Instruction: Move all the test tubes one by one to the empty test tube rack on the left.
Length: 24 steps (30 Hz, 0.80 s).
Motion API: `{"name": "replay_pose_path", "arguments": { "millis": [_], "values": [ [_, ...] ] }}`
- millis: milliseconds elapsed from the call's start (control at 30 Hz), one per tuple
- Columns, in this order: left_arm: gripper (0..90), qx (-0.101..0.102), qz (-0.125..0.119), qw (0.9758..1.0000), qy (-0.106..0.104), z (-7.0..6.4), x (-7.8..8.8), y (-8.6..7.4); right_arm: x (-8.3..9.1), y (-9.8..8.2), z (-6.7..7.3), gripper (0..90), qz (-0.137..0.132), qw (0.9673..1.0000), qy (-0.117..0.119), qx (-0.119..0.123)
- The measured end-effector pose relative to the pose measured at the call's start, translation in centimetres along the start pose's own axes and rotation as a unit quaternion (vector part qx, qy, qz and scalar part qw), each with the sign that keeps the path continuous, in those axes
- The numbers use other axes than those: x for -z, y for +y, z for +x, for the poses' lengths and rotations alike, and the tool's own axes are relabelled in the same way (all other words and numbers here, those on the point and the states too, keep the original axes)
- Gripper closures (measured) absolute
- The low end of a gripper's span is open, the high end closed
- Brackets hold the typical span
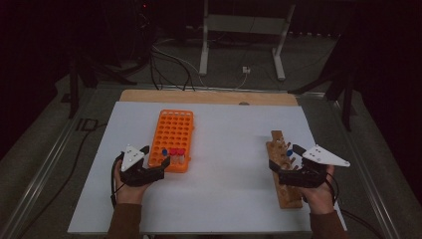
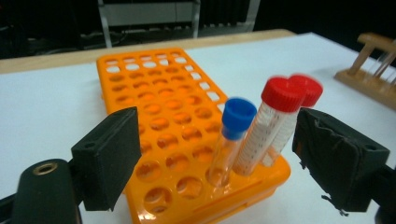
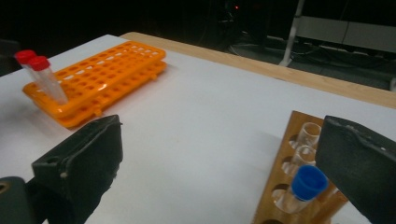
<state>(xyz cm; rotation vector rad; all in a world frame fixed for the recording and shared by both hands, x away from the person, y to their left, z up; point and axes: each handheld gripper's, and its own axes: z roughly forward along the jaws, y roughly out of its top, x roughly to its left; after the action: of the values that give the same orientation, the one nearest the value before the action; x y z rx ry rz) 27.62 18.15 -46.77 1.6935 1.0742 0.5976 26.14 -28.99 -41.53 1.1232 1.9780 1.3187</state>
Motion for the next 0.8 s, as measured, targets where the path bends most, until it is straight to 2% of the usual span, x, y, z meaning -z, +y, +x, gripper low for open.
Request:
{"name": "replay_pose_path", "arguments": {
  "millis": [133,167,267,433,567,667,733,800],
  "values": [
    [2.0,0.020,-0.017,0.9996,-0.011,0.3,0.5,0.3,-0.2,-0.3,-0.8,0.9,0.006,0.9999,-0.007,-0.007],
    [1.1,0.025,-0.020,0.9994,-0.012,0.4,0.6,0.4,-0.2,-0.4,-1.0,1.0,0.008,0.9999,-0.007,-0.006],
    [0.5,0.036,-0.032,0.9986,-0.023,0.7,0.9,0.5,-0.4,-0.7,-1.5,1.0,0.017,0.9997,-0.015,-0.003],
    [0.5,0.038,-0.035,0.9985,-0.017,0.6,0.9,0.6,-0.8,-1.4,-2.3,1.9,0.037,0.9986,-0.037,0.001],
    [0.5,0.037,-0.036,0.9986,-0.010,0.5,0.9,0.6,-1.3,-2.0,-2.9,5.7,0.050,0.9977,-0.044,-0.011],
    [0.5,0.036,-0.034,0.9987,-0.009,0.4,0.8,0.6,-1.6,-2.3,-3.2,14.9,0.058,0.9971,-0.048,-0.013],
    [0.5,0.036,-0.033,0.9988,-0.010,0.4,0.8,0.6,-1.7,-2.4,-3.3,25.8,0.058,0.9972,-0.045,-0.015],
    [0.5,0.036,-0.033,0.9988,-0.009,0.4,0.7,0.5,-1.7,-2.6,-3.4,36.6,0.060,0.9967,-0.052,-0.014]
  ]
}}
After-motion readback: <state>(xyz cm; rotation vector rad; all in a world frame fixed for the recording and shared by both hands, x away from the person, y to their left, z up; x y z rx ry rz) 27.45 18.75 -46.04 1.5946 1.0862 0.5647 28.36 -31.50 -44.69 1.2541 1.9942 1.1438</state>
